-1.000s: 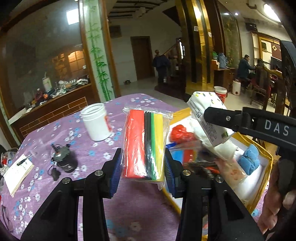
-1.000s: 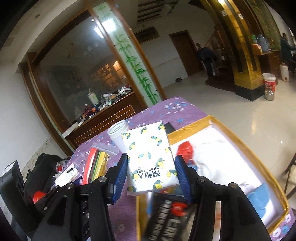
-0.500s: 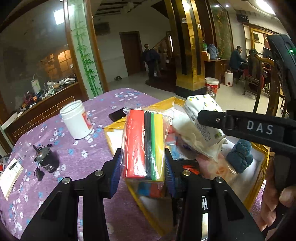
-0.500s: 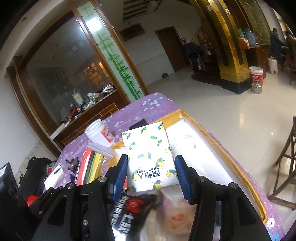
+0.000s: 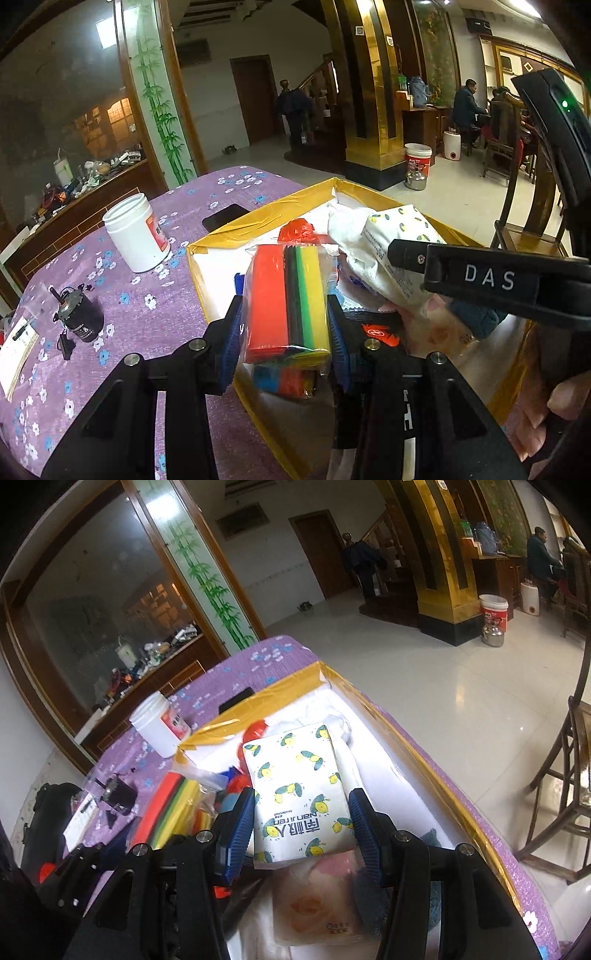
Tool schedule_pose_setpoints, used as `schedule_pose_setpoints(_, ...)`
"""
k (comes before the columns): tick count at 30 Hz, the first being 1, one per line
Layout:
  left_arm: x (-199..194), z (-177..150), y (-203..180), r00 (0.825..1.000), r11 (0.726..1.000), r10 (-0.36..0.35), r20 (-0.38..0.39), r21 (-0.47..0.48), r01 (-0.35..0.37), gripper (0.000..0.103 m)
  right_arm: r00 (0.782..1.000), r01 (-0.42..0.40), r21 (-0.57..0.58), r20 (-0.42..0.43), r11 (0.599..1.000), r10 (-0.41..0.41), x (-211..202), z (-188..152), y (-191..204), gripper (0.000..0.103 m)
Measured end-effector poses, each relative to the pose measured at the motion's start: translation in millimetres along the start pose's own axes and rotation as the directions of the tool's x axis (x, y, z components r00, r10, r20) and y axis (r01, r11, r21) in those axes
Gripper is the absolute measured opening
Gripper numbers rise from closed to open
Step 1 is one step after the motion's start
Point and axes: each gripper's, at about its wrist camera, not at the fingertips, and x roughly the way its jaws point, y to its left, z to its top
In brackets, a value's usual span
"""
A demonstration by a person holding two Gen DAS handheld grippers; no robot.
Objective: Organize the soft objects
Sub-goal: 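Lower both packs into the tray and open both grippers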
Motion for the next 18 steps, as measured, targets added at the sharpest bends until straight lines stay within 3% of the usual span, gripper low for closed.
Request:
schedule_pose_setpoints(9, 0, 2, 0, 1.0, 1.0, 0.004, 0.012, 0.004, -0.004, 0.042, 1.0, 0.002, 0.006, 0.0, 1.0, -0.002, 2, 0, -2, 0.057)
schedule_pose_setpoints(15, -4, 3, -1, 1.0, 1.0, 0.007, 0.027, 0.011, -0.007, 0.052, 1.0, -0.013, 0.005, 0.004, 1.0, 0.013, -2, 1, 0, 0.061)
schedule_pose_setpoints(18, -9, 4, -1, 0.999, 1.0, 0.013, 0.039, 0.013, -0.013, 0.063, 1.0, -0.018, 0.0, 0.019, 1.0, 0.018, -8, 3, 4, 0.062)
